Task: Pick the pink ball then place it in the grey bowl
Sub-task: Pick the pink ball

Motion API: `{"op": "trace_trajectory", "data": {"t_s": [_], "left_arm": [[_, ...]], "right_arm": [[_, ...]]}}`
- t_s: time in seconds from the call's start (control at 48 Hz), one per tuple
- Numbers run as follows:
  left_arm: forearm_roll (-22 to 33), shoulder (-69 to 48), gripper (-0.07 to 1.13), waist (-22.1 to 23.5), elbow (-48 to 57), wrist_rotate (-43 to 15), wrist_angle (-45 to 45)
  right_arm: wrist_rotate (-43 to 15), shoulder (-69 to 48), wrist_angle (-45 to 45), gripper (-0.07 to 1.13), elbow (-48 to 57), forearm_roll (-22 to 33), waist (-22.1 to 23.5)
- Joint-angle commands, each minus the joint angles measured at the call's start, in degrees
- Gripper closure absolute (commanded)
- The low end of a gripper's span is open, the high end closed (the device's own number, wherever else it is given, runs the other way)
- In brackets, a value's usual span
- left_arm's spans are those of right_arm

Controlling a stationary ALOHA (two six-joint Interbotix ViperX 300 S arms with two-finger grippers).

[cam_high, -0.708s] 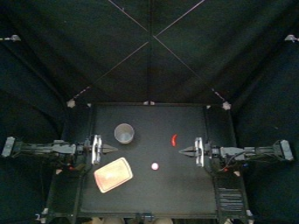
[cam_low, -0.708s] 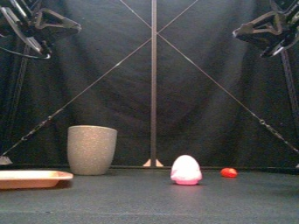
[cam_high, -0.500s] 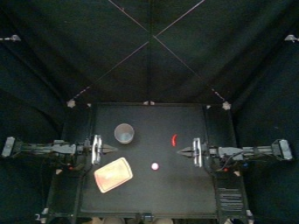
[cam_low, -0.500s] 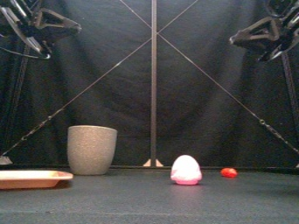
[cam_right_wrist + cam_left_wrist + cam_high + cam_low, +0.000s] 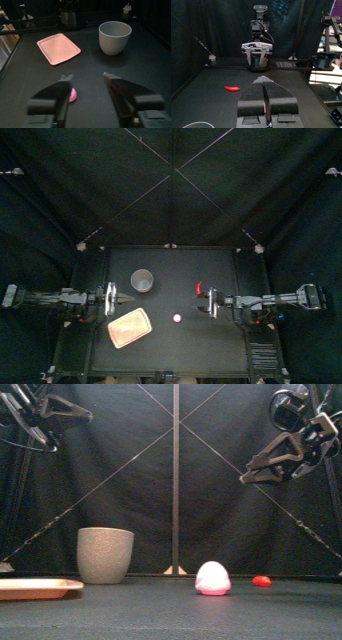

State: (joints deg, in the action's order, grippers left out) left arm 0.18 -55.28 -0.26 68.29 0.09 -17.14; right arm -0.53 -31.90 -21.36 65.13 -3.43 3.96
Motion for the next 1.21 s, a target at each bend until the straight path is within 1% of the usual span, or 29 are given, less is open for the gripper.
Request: {"op": "trace_trajectory", "data": {"t_s": [0.021, 0.229, 0.396, 0.604, 0.875, 1.062, 1.125, 1.208], "left_arm": [[0.0, 0.3, 1.01, -0.2, -0.7, -0.2, -0.5], [0.1, 0.3, 1.01, -0.6, -0.1, 0.0, -0.5], [0.4, 0.3, 1.01, -0.6, 0.4, 0.0, -0.5], [0.4, 0.2, 1.01, -1.0, 1.1, -0.1, -0.5], [0.4, 0.1, 1.01, -1.2, 1.8, -0.1, -0.5], [0.4, 0.1, 1.01, -1.6, 2.4, 0.0, -0.5], [0.4, 0.1, 1.01, -1.7, 2.5, 0.0, -0.5], [0.4, 0.0, 1.01, -1.8, 2.7, 0.0, -0.5]], "right_arm": [[0.0, 3.1, -0.9, 0.06, -2.8, -1.2, 0.2], [-0.1, 12.8, -0.5, 0.06, -7.6, 0.0, -0.4], [-0.1, 22.8, 0.9, 0.06, -11.8, 0.0, -2.7], [-0.2, 32.1, 5.5, 0.06, -17.1, -0.7, -5.1], [-0.1, 36.9, 13.9, 0.06, -21.5, -2.2, -7.2], [-0.1, 38.0, 14.7, 0.07, -22.7, -2.2, -7.4], [-0.1, 38.2, 14.9, 0.10, -22.8, -2.1, -7.3], [-0.1, 38.7, 14.9, 0.17, -23.1, -2.2, -7.1]]}}
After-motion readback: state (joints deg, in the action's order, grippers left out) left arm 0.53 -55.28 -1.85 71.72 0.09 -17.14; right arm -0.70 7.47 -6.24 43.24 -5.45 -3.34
